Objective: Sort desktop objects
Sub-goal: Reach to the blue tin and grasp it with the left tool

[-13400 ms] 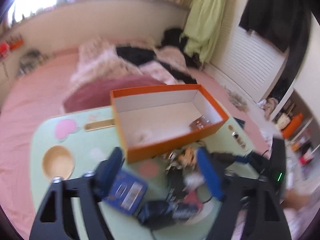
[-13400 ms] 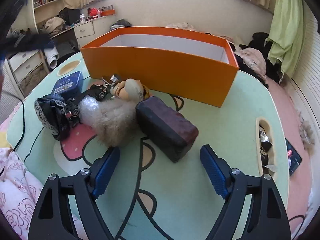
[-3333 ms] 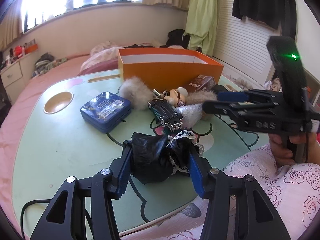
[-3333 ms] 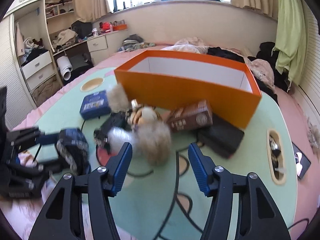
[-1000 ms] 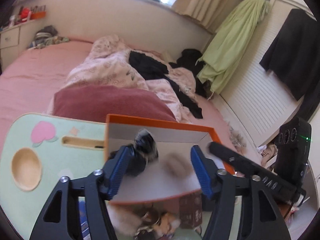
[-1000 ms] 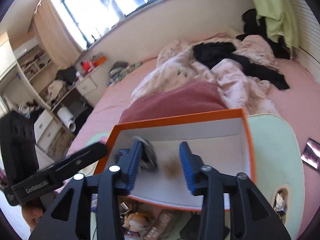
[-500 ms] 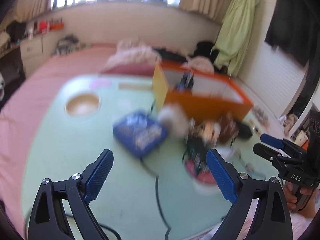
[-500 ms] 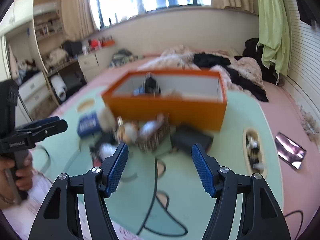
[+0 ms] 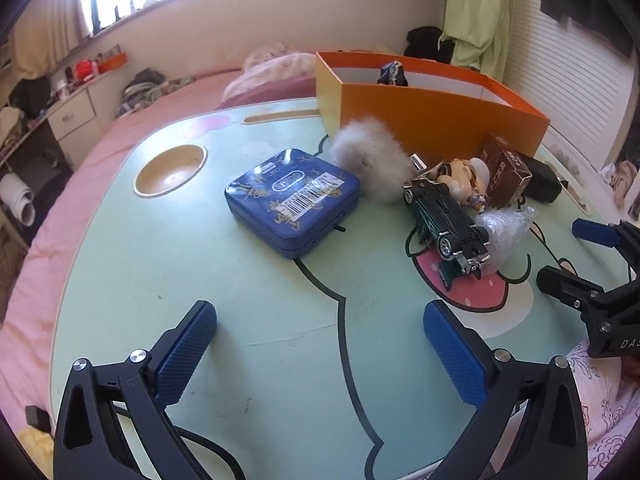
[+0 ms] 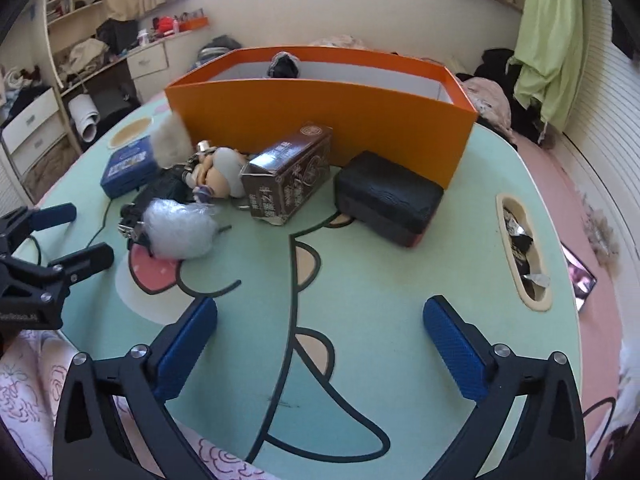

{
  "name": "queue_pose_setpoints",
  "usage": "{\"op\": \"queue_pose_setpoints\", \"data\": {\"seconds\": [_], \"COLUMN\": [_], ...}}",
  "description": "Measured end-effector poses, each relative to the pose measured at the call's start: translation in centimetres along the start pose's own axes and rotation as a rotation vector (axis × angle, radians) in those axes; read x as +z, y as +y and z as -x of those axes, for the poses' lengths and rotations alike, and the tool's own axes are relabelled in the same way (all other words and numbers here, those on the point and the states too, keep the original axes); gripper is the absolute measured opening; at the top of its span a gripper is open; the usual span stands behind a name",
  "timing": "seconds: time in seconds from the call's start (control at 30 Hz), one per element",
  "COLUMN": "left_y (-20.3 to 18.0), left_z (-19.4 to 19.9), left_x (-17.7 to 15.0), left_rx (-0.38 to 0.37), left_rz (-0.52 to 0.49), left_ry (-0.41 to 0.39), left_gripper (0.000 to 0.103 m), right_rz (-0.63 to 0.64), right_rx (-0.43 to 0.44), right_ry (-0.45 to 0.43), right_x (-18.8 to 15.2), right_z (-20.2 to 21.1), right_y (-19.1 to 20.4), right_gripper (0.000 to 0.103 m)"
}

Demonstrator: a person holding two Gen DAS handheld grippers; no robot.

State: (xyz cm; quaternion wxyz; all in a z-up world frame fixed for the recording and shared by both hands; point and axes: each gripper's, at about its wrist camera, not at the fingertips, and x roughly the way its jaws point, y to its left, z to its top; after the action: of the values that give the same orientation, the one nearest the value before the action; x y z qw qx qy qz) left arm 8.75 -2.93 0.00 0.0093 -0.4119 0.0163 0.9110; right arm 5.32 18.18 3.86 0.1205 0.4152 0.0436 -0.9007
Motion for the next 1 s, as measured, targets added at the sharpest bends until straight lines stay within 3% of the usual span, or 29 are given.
{"op": "queue_pose_setpoints", "data": {"seconds": [0.8, 1.0], "left_y": [-0.2, 1.4], "left_z": [0.4, 1.9], "left_x": [0.2, 0.2], "left_rx": [0.002, -0.057], "left_rz": [0.003, 0.101], "left_ry": [-0.007, -0.096], "left_gripper": [0.103, 0.094], "right_rz": [0.002, 0.0], "right_rx": [0.003, 0.006], "right_ry": [-0.005, -0.006], "right_x": [-0.3, -0.3], "right_z": [0.0, 0.1], "right_y": [-0.2, -0.2], "right_gripper": [0.103, 0.103]}}
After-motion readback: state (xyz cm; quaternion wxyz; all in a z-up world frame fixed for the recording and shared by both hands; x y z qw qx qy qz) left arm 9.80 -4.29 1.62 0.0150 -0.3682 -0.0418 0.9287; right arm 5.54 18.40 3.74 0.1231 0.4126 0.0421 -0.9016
